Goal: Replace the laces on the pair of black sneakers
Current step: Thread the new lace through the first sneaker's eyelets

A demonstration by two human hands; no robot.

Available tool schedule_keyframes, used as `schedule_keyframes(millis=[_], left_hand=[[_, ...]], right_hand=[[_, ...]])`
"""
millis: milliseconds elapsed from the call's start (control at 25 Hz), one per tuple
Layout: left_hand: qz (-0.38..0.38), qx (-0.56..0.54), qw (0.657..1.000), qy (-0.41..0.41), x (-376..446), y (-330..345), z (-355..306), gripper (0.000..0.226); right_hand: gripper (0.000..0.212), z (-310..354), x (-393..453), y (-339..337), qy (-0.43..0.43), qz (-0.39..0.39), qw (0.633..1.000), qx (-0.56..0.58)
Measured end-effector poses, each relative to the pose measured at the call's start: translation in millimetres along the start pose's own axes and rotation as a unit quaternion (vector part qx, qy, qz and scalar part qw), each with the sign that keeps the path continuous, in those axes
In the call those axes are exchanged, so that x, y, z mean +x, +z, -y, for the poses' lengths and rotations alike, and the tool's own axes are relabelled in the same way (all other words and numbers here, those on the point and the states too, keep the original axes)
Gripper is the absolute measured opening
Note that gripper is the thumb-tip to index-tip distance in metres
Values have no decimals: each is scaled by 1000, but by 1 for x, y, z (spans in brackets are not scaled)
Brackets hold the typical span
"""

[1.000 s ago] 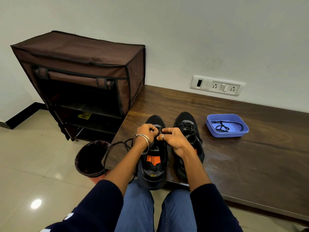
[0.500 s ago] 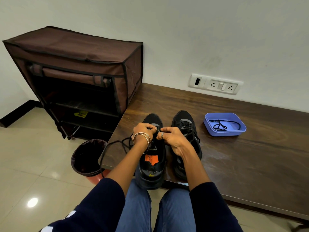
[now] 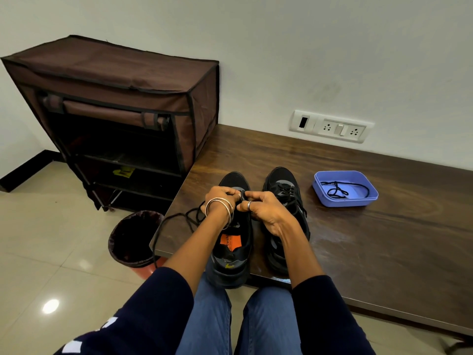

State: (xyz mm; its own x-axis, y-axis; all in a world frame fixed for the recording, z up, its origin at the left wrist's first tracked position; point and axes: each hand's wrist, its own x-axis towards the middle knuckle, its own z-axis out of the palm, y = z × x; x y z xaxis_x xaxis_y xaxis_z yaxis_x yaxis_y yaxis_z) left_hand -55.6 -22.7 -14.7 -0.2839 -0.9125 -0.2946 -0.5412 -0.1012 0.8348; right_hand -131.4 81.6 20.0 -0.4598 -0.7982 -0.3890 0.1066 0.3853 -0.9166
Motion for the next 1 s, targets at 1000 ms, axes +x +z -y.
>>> schedule_keyframes(millis=[1000], left_hand=[[112,36,991,72,0,-16,-4,14]], right_hand=[[31,-12,48,8,-16,-237,952,-191]])
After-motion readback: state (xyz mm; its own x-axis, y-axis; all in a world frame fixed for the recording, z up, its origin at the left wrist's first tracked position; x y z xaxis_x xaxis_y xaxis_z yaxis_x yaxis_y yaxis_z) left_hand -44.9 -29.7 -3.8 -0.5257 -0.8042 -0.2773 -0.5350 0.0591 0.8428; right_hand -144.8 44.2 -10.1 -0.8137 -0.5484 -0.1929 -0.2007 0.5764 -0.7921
